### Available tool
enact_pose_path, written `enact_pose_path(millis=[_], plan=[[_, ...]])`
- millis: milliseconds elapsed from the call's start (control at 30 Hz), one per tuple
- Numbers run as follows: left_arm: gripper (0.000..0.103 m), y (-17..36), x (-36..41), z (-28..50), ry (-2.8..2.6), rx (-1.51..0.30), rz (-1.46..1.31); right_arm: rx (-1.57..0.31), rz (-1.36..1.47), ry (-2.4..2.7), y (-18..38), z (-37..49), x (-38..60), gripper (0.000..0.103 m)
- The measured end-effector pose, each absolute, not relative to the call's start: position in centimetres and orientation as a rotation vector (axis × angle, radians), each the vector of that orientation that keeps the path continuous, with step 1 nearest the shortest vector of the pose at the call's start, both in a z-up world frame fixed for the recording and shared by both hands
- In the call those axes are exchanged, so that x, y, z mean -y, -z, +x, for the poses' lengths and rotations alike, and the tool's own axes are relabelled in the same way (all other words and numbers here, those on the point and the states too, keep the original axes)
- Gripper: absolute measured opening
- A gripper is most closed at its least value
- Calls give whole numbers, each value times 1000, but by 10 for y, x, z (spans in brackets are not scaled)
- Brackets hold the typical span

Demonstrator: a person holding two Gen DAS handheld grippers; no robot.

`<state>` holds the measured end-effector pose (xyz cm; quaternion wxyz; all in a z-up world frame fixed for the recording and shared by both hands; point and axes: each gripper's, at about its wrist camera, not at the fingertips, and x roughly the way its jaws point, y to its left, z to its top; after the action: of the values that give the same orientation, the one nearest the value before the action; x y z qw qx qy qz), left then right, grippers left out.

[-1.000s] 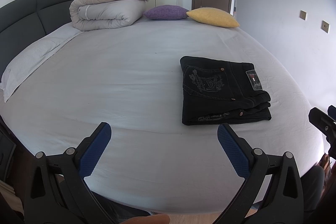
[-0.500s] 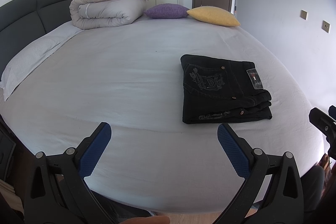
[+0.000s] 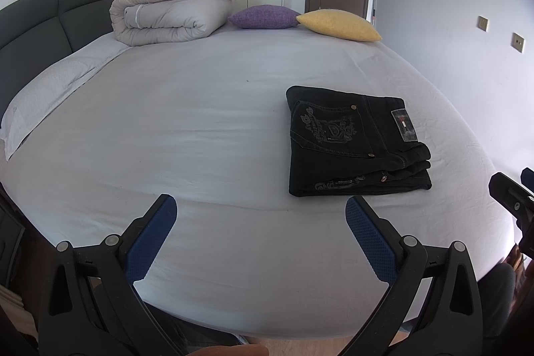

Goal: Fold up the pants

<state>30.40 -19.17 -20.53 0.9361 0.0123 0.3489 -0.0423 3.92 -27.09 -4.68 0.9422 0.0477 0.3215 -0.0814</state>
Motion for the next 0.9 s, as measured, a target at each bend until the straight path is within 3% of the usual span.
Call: enact_pose_path(millis=[900], plan=[[103,207,192,305,88,-728,11,-662,92,164,47,40,269,103]])
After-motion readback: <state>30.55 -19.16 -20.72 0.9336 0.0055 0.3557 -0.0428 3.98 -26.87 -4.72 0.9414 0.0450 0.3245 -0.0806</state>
